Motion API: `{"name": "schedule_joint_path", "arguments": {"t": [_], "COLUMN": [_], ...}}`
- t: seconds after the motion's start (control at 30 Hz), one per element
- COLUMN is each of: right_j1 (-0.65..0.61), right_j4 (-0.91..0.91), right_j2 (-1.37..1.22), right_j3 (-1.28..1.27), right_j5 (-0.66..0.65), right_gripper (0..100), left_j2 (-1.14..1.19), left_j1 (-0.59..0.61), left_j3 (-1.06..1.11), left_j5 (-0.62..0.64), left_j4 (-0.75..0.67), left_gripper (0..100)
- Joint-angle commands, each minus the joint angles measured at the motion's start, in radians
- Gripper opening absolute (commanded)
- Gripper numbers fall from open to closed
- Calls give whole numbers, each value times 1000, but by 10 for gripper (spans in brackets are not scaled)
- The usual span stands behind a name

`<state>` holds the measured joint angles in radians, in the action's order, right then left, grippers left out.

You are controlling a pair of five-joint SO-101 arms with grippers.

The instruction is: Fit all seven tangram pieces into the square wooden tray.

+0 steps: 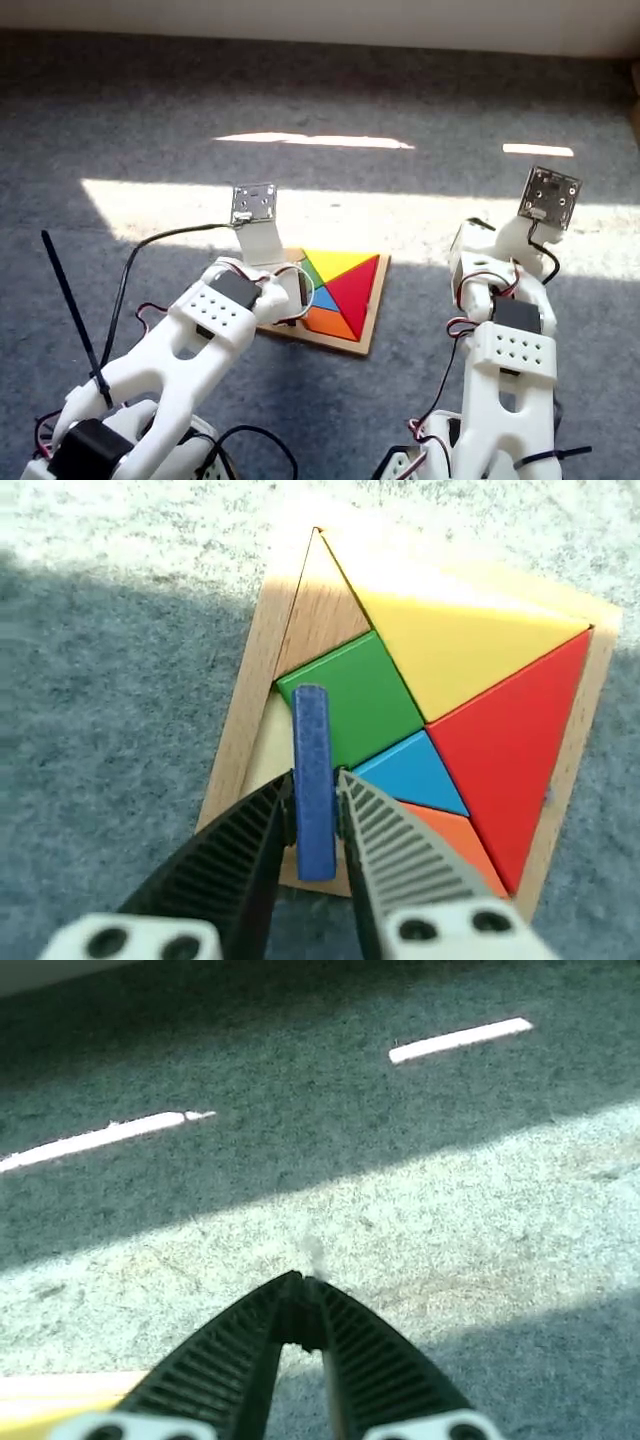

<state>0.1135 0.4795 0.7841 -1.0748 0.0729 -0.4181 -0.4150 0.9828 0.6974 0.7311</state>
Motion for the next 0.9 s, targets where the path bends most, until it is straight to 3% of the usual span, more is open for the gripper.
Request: {"name": "schedule_joint_path", "arguments": {"t": [0.0,0.07,0.33,0.87], "right_j1": [-2,-2,-7,-7], "right_j4": [-24,-24,-24,-24], "right_j2": [33,33,33,33], "right_j3": [12,12,7,7], "right_j5": [-12,-12,-75,-74], "right_gripper": [10,10,10,10], "left_j2": [-18,-18,-27,-15], "left_j1": [-12,-12,-8,-10], "left_j3": [7,7,7,-81], "left_j5": [83,87,84,86], "left_j4": [3,3,5,46], "left_gripper": [236,280,223,221]}}
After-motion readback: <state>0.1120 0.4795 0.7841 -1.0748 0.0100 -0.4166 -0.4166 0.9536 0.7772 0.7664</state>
